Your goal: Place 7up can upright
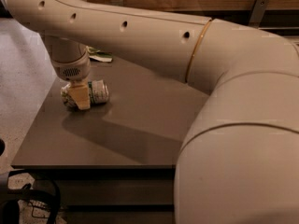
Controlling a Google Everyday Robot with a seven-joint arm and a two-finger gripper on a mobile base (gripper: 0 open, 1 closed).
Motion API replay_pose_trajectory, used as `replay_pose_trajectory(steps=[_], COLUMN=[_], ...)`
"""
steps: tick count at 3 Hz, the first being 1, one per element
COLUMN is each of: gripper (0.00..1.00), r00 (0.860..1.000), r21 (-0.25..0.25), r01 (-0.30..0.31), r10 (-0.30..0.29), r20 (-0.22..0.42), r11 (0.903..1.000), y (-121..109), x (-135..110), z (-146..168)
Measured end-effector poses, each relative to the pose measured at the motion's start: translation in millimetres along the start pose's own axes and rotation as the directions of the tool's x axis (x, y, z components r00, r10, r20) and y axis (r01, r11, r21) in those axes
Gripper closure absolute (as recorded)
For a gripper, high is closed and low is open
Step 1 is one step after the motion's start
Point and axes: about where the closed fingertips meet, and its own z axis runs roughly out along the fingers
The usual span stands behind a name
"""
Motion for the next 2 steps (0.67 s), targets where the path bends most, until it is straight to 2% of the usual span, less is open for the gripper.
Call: replay_pose_trajectory(steps=[2], gripper=[0.87], r00=[1.0], r21=[0.002], r01=[0.001], r10=[-0.001], r20=[0.001], r11=[1.0], y=[-0.1], x=[-0.6], z=[1.4])
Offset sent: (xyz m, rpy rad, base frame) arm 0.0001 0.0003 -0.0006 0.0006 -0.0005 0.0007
